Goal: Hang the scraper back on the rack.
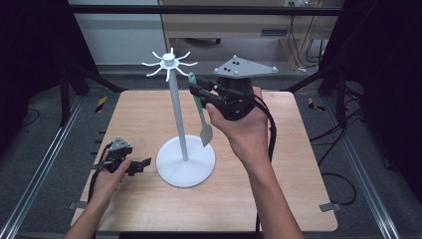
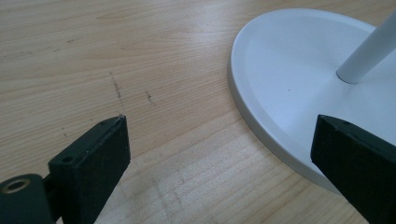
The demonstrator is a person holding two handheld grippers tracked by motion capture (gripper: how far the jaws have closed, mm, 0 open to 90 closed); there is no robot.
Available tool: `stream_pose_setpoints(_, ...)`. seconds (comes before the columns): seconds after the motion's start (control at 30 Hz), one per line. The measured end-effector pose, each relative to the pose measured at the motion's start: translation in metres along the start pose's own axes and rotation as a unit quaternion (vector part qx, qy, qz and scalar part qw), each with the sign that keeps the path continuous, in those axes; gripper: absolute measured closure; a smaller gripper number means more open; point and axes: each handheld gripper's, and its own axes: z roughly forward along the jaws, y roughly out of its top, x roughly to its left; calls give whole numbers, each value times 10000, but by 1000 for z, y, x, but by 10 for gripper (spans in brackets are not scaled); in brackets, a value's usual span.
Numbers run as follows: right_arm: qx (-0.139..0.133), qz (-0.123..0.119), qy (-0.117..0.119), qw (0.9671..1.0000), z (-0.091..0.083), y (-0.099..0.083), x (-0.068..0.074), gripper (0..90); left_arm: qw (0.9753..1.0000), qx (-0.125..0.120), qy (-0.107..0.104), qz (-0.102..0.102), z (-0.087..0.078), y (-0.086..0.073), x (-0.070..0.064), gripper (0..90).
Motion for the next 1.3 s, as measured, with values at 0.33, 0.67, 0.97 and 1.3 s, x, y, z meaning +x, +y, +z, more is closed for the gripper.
stream_pose_setpoints(0.33,66,-5,25,10000,4,3,2,746,10000,2,-2,0,0,0,0,44)
stream_pose_setpoints(0.67,138,-9,26,9999,13,4,1,745,10000,4,-5,-1,0,0,0,44)
stream_pose_setpoints(0.97,155,-12,33,9999,18,3,1,744,10000,1,-4,-4,0,0,0,44)
stream_pose_setpoints(1.3,188,-53,-37,9998,17,3,2,737,10000,7,-4,5,1,0,0,44)
